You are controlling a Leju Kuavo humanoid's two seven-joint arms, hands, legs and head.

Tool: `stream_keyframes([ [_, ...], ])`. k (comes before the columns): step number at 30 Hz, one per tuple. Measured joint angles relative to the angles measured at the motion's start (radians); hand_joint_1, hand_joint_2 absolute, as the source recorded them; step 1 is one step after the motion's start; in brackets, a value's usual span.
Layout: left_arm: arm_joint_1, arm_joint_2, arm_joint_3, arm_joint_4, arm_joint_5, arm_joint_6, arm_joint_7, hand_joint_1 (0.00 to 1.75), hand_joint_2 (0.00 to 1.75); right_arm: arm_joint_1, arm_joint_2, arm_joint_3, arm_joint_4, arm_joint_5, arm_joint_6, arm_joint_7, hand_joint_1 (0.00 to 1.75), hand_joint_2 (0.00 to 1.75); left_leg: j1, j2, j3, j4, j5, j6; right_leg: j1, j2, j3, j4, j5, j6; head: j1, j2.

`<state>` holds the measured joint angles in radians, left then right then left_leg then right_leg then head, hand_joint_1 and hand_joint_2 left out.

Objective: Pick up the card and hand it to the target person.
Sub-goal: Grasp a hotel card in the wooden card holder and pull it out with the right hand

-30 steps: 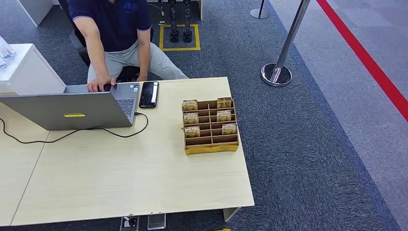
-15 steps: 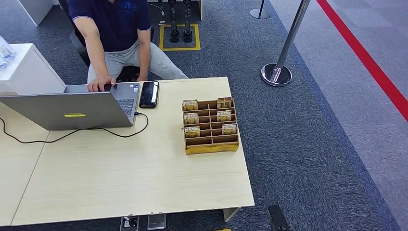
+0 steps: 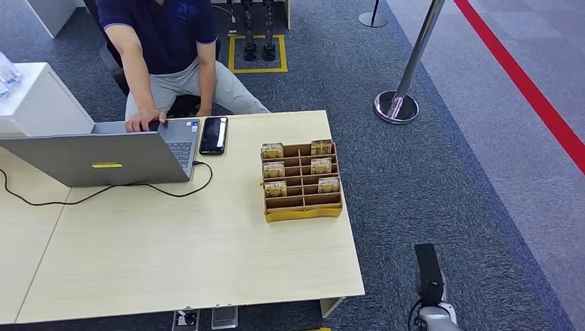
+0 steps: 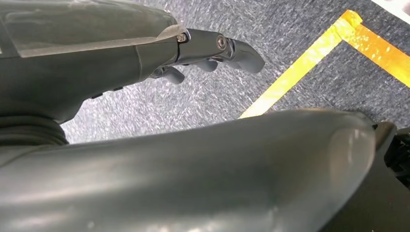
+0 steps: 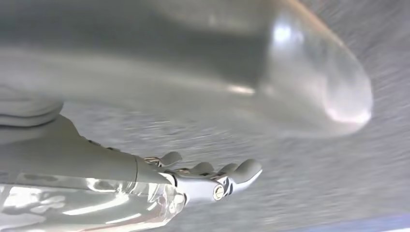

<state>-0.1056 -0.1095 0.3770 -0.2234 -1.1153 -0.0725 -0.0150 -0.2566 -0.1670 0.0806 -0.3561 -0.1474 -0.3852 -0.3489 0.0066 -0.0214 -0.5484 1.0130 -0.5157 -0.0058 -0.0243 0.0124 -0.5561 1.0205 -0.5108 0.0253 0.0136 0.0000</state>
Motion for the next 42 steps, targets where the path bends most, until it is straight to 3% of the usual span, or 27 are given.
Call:
stream_keyframes([
  [1, 0.001, 0.0, 0.004, 0.001, 0.0, 0.001, -0.002, 0.0, 0.0, -0.005, 0.003, -0.017, -0.024, 0.042, 0.021, -0.007, 0.0, 0.0, 0.0, 0.0, 0.0, 0.0, 0.0, 0.0, 0.0, 0.0, 0.0, 0.0, 0.0, 0.0, 0.0, 0.0],
  [5, 0.003, -0.002, 0.02, 0.005, -0.001, 0.005, -0.006, 0.0, 0.0, -0.012, 0.028, -0.098, -0.147, 0.232, 0.106, -0.011, 0.0, 1.75, 0.0, 0.0, 0.0, 0.0, 0.0, 0.0, 0.0, 0.0, 0.0, 0.0, 0.0, 0.0, 0.0, 0.0],
  [13, -0.003, -0.003, 0.038, 0.006, -0.013, 0.007, -0.01, 0.0, 0.0, -0.011, 0.094, -0.17, -0.424, 0.433, 0.225, 0.03, 0.0, 1.75, 0.0, 0.0, 0.0, 0.0, 0.0, 0.0, 0.0, 0.0, -0.001, 0.0, 0.0, 0.0, 0.0, 0.0],
  [20, -0.004, -0.003, 0.046, 0.006, -0.013, 0.008, -0.011, 0.0, 0.0, -0.008, 0.129, -0.163, -0.599, 0.515, 0.246, 0.019, 0.04, 1.75, 0.0, 0.0, 0.0, 0.0, 0.0, 0.0, 0.0, 0.0, 0.0, 0.0, 0.0, 0.0, 0.001, 0.0],
  [22, -0.002, -0.003, 0.051, 0.006, -0.01, 0.009, -0.012, 0.0, 0.0, -0.008, 0.133, -0.149, -0.636, 0.535, 0.256, 0.003, 0.17, 1.75, 0.0, 0.0, -0.001, 0.0, 0.0, 0.0, 0.0, 0.0, 0.0, 0.0, 0.0, 0.0, 0.001, 0.0],
  [25, 0.002, -0.003, 0.059, 0.006, -0.006, 0.009, -0.013, 0.0, 0.0, -0.007, 0.137, -0.123, -0.69, 0.557, 0.272, -0.013, 0.61, 1.75, 0.0, 0.0, 0.0, 0.0, 0.0, 0.0, 0.0, 0.0, -0.001, 0.0, 0.0, 0.0, 0.001, 0.0],
  [26, 0.003, -0.003, 0.06, 0.006, -0.006, 0.009, -0.013, 0.0, 0.0, -0.006, 0.138, -0.114, -0.71, 0.563, 0.276, -0.018, 0.89, 1.75, 0.0, 0.0, 0.0, 0.0, 0.0, 0.0, 0.0, 0.0, -0.001, 0.0, 0.0, 0.0, 0.001, 0.0],
  [29, 0.006, -0.003, 0.062, 0.006, -0.006, 0.006, -0.013, 0.0, 0.0, 0.0, 0.138, -0.083, -0.772, 0.586, 0.288, -0.035, 1.45, 1.75, 0.0, 0.0, 0.0, 0.0, 0.0, 0.0, 0.0, 0.0, -0.001, 0.0, 0.0, 0.0, 0.0, 0.0],
  [32, 0.006, -0.003, 0.064, 0.006, -0.01, 0.002, -0.013, 0.0, 0.0, 0.007, 0.138, -0.051, -0.829, 0.625, 0.284, -0.04, 1.71, 1.75, 0.0, 0.0, 0.0, 0.0, 0.0, 0.0, 0.0, 0.0, -0.001, 0.0, 0.0, 0.0, 0.0, 0.0],
  [38, 0.003, -0.003, 0.067, 0.006, -0.017, 0.004, -0.016, 0.0, 0.0, 0.002, 0.135, 0.014, -0.894, 0.692, 0.271, -0.029, 1.75, 1.75, 0.0, 0.0, 0.0, 0.0, 0.0, 0.0, 0.0, 0.0, -0.001, 0.0, 0.0, 0.0, 0.002, 0.0],
  [42, 0.001, -0.003, 0.069, 0.006, -0.017, 0.012, -0.024, 0.0, 0.0, -0.018, 0.124, 0.069, -0.896, 0.773, 0.211, -0.014, 1.69, 1.75, 0.0, 0.0, 0.0, 0.0, 0.0, 0.0, 0.0, 0.0, -0.001, 0.0, 0.0, 0.0, 0.0, 0.0],
])
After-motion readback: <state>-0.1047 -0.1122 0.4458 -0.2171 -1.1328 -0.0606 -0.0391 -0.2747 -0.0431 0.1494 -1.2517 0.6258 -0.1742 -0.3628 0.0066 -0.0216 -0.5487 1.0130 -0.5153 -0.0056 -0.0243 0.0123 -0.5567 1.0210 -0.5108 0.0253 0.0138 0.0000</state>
